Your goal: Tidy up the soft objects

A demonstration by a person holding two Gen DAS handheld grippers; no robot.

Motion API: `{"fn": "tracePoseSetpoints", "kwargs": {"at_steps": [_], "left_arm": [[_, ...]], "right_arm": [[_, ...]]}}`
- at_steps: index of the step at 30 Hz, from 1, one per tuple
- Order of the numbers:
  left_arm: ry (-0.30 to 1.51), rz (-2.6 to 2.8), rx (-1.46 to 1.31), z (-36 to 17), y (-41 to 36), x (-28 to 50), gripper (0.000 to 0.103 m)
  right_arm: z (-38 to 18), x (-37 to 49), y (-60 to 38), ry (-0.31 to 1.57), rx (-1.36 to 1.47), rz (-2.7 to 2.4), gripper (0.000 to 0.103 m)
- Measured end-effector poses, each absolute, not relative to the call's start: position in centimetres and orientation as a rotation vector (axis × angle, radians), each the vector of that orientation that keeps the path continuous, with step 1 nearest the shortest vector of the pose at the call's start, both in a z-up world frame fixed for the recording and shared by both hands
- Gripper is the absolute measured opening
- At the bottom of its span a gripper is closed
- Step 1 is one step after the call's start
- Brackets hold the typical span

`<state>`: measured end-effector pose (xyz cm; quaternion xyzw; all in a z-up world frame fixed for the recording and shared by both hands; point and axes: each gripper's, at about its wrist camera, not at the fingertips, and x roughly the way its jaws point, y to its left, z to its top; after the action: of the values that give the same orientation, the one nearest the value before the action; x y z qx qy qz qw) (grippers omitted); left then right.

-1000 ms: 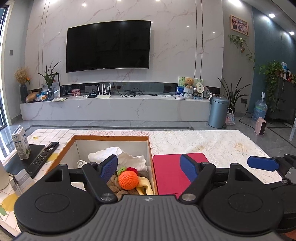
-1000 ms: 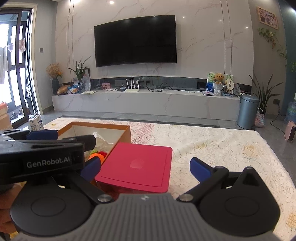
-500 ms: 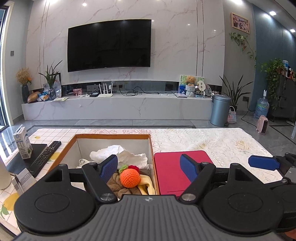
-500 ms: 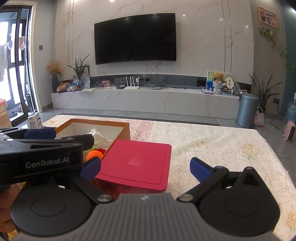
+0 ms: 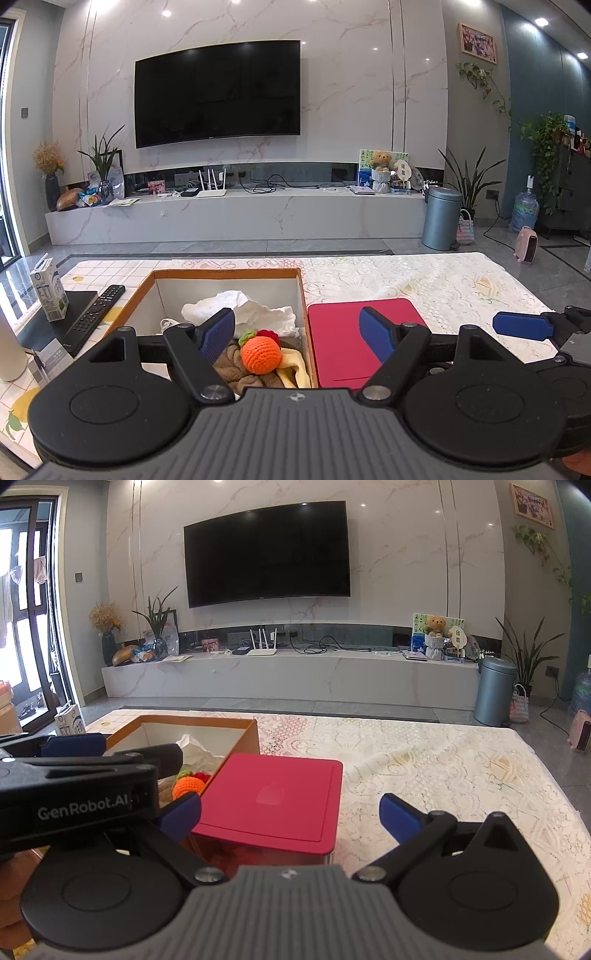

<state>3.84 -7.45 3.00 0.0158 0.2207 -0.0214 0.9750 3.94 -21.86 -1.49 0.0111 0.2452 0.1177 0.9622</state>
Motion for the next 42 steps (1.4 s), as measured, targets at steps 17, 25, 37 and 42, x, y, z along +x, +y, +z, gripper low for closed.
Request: {"fn": "tracePoseSetpoints", "kwargs": {"at_steps": [17,25,37,42], "left_arm": [[0.456,-0.044,0.022,3.14,-7.41,3.95,0.090],[0.461,-0.046,0.024,3.06,-7.22,4.07,0.090],[0.466,-0.046,0.028,2.95,-7.46,4.10,0.090],[0.462,-0.045,0.032,2.96,-7.54,4.03,0.090]], "right_arm": [[-1.37,3.71,-21.85,0.494,0.013,0.231,0.100],[-1.42,3.72,-21.91,0.489,0.017,0.233,0.100],[-1.49,3.73,-22.01,0.494,0.010,0.230,0.100],[-1.49,3.78,-21.93,0.496,0.008,0.227,0.100]]}}
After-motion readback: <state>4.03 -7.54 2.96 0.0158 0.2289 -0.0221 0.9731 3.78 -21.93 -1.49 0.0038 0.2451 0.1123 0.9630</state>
